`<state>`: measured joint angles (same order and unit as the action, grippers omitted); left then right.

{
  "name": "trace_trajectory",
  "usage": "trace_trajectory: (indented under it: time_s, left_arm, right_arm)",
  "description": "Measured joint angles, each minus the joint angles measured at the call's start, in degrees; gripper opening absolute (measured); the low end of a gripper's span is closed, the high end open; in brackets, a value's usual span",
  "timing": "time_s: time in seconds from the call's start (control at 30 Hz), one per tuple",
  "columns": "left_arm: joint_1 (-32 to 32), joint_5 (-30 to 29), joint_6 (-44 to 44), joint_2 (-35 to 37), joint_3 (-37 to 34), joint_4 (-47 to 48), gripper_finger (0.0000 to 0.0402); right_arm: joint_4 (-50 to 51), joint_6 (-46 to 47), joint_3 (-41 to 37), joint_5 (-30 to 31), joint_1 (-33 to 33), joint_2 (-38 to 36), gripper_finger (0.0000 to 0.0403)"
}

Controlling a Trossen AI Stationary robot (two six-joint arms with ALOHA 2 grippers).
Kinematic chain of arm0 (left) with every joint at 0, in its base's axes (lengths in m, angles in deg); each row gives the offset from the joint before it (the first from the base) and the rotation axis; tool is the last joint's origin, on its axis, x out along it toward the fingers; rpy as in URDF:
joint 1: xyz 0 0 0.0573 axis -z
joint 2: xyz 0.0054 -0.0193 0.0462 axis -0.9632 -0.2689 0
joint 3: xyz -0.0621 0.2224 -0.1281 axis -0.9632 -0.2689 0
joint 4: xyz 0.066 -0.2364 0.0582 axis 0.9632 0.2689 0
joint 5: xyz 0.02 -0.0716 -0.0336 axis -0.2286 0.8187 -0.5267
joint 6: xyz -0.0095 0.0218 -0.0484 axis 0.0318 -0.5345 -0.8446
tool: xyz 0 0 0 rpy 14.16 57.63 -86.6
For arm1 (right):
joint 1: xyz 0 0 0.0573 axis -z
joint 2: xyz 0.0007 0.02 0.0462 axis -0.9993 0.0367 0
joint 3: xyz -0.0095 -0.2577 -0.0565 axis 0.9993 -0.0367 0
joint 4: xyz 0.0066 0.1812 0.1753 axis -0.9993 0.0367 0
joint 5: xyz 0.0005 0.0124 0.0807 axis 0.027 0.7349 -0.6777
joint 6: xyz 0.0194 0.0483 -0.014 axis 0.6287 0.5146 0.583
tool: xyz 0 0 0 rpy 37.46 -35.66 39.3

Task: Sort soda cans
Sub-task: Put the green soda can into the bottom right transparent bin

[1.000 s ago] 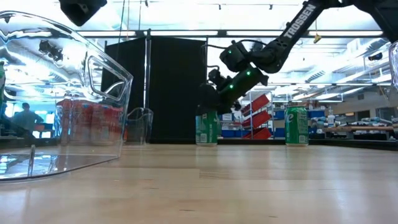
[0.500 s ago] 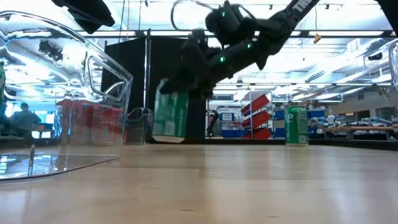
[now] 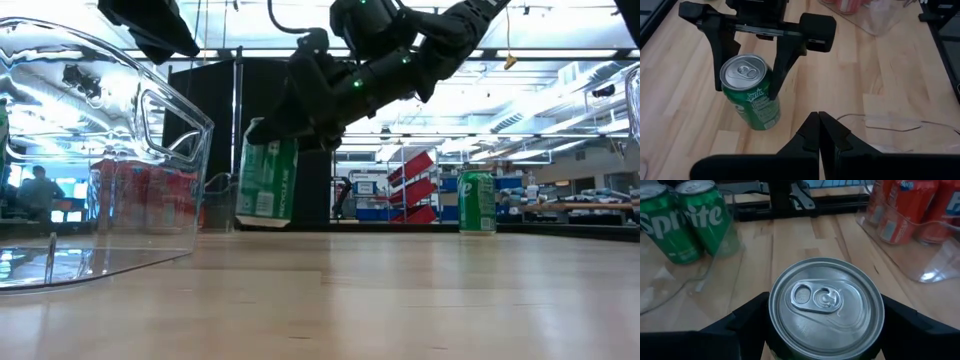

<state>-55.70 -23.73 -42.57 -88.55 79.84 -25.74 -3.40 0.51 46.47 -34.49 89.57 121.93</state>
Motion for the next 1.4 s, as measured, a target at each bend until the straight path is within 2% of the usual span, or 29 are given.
trace_trajectory:
  time_s: [0.13,0.43,0.9,1.13,1.2,1.3,1.33,1.4]
  left_arm:
    - [-0.07,0.00,-0.24,-1.68,0.00,-0.52,0.0000]
    - [-0.09,-0.02,-1.38,-5.04,0.02,-2.76,0.0000]
    - [-0.40,0.09,-1.65,-5.07,0.04,-4.12,0.0000]
    - [-0.70,0.37,-5.28,-5.07,0.04,-5.68,0.0001]
    - [-0.71,0.37,-6.46,-5.07,0.04,-6.00,0.0006]
    - [-0.71,0.37,-6.60,-5.07,0.04,-5.82,0.0021]
    - [-0.71,0.37,-6.60,-5.07,0.04,-5.68,0.0028]
    - [-0.71,0.37,-6.60,-5.07,0.04,-5.47,0.0040]
  right_arm:
    - [1.30,-0.26,0.00,1.78,-1.01,0.06,0.0288]
    - [-0.16,0.87,0.09,1.74,-2.77,0.04,0.0288]
    - [-1.13,1.94,0.22,2.11,-3.00,3.56,0.0288]
    - [-1.43,1.97,0.20,2.18,-3.06,3.58,0.0288]
    - [-1.42,1.95,0.20,2.16,-3.06,3.58,0.0306]
    - [-0.73,2.28,0.12,2.08,-3.06,3.64,0.0373]
    - [-0.64,2.61,0.21,2.07,-3.06,3.70,0.0381]
    - [-0.88,2.48,0.63,2.03,-3.11,3.72,0.0366]
